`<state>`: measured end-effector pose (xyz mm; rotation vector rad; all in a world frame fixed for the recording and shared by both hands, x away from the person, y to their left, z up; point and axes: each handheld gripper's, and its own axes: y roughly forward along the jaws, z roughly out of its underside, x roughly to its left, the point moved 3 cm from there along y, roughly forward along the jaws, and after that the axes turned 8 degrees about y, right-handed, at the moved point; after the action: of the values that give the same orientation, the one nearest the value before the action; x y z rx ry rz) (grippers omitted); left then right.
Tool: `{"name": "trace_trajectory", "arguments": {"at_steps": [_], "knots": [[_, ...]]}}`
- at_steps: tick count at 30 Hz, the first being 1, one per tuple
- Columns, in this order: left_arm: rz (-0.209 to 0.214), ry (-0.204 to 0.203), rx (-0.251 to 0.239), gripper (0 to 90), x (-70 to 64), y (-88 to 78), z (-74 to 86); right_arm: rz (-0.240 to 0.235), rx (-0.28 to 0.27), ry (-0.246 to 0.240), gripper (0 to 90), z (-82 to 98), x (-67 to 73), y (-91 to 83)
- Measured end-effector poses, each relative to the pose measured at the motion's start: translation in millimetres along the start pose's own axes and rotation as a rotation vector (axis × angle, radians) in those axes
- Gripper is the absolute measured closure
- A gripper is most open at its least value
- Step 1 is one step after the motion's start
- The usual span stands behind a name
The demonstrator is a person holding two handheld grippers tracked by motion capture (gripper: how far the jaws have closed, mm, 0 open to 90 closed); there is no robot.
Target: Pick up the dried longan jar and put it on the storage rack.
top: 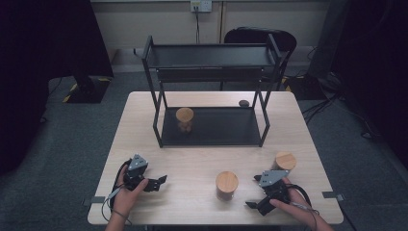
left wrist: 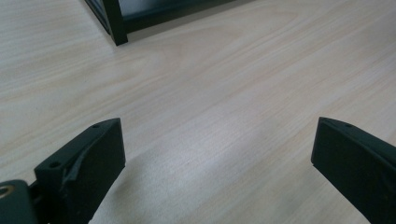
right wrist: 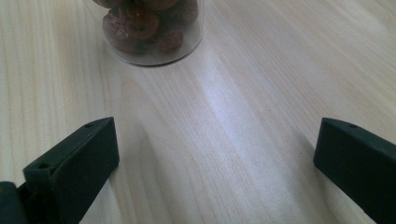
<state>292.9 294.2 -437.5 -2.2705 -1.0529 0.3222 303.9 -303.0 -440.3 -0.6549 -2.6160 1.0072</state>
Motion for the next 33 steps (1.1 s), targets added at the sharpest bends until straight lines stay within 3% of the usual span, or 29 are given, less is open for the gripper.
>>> {"name": "trace_trajectory", "arguments": {"at_steps": [15, 33], "knots": [[-0.026, 0.078, 0.084, 2.8, -7.2, 1.0, 0.6, 0.0, 0.0, 0.0, 0.0, 0.0, 0.0, 0.0], [-0.028, 0.079, 0.09, 0.8, -8.4, 1.5, 0.3, 0.002, 0.001, 0.002, 0.0, -0.2, 0.6, 0.1]]}}
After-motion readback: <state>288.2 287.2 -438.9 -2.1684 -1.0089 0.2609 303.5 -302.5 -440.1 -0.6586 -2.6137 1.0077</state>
